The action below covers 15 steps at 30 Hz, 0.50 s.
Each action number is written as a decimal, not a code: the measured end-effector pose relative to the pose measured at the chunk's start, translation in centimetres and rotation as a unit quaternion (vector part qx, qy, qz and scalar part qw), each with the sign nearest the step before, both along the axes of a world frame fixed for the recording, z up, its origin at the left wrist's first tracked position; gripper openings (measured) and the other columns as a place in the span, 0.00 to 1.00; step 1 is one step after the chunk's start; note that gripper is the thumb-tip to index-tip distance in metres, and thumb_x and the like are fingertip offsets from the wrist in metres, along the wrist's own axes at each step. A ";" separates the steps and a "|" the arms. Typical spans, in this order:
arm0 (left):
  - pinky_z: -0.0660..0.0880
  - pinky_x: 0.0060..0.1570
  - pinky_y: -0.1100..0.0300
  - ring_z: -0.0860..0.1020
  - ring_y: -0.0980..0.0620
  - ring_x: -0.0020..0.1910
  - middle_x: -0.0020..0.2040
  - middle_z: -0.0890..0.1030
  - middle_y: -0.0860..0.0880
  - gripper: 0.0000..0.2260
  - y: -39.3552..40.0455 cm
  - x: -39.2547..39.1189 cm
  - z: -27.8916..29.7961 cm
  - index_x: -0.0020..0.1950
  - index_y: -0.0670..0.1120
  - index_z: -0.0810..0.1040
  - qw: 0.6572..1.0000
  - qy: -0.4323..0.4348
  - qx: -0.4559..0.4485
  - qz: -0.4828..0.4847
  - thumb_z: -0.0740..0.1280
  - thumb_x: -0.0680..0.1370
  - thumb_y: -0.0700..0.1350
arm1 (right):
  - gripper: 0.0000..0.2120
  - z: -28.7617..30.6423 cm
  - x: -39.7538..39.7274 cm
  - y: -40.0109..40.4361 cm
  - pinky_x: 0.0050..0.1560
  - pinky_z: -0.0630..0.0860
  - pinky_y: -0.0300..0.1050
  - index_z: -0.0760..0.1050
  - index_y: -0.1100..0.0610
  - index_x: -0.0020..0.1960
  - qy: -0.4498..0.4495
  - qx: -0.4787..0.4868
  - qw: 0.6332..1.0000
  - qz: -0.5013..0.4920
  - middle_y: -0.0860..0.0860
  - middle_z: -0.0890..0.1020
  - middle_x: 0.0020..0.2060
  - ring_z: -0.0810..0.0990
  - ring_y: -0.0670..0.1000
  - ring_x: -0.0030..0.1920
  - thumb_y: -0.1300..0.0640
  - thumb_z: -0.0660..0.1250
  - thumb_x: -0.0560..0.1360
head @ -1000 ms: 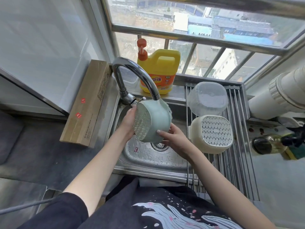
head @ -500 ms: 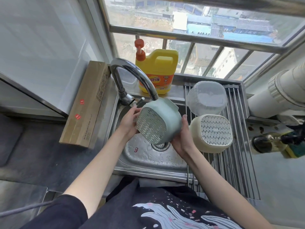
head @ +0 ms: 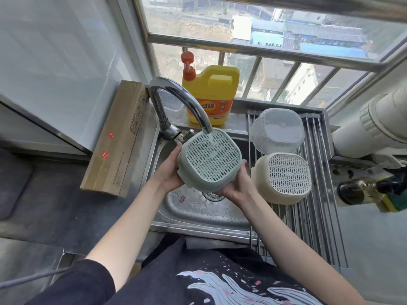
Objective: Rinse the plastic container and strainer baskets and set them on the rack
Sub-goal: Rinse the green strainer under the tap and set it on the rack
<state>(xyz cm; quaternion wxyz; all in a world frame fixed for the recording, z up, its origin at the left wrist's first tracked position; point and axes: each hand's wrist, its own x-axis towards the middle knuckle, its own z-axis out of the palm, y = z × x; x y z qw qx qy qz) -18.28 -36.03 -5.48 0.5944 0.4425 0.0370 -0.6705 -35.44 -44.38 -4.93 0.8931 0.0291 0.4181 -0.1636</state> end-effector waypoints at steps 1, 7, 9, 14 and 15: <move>0.74 0.62 0.48 0.79 0.45 0.59 0.60 0.80 0.43 0.23 0.0 0.1 0.0 0.58 0.46 0.82 1.000 0.012 -0.003 0.011 0.57 0.79 0.60 | 0.33 0.2 0.2 0.0 0.55 0.73 0.71 0.74 0.57 0.65 0.009 0.014 1.000 -0.007 0.64 0.80 0.57 0.76 0.65 0.59 0.33 0.51 0.77; 0.75 0.58 0.49 0.78 0.45 0.58 0.57 0.80 0.42 0.18 -1.0 -0.2 -0.1 0.62 0.42 0.77 0.995 0.044 0.012 0.086 0.62 0.79 0.53 | 0.11 -0.1 1.0 0.2 0.30 0.79 0.61 0.78 0.67 0.51 0.135 0.091 0.986 -0.028 0.66 0.83 0.36 0.83 0.64 0.31 0.58 0.65 0.79; 0.77 0.57 0.51 0.79 0.47 0.55 0.54 0.81 0.43 0.17 -1.4 -0.1 0.2 0.61 0.41 0.77 0.993 0.047 0.007 0.108 0.62 0.79 0.52 | 0.10 -0.5 1.2 0.3 0.31 0.79 0.58 0.77 0.68 0.49 0.143 0.098 0.984 -0.044 0.66 0.82 0.32 0.82 0.64 0.26 0.61 0.63 0.80; 0.74 0.58 0.51 0.76 0.48 0.59 0.62 0.77 0.43 0.21 -2.2 -0.1 0.6 0.67 0.41 0.72 0.990 0.049 0.009 0.133 0.63 0.78 0.52 | 0.10 -1.2 1.2 0.3 0.28 0.79 0.56 0.75 0.69 0.45 0.131 0.123 0.983 -0.042 0.64 0.82 0.34 0.81 0.63 0.24 0.65 0.59 0.81; 0.75 0.56 0.53 0.79 0.49 0.55 0.59 0.78 0.43 0.20 -2.3 -0.2 0.8 0.64 0.40 0.74 0.989 0.055 0.011 0.139 0.63 0.78 0.52 | 0.10 -1.2 1.1 0.4 0.27 0.78 0.57 0.75 0.68 0.47 0.130 0.125 0.983 -0.030 0.63 0.81 0.39 0.80 0.64 0.24 0.65 0.58 0.81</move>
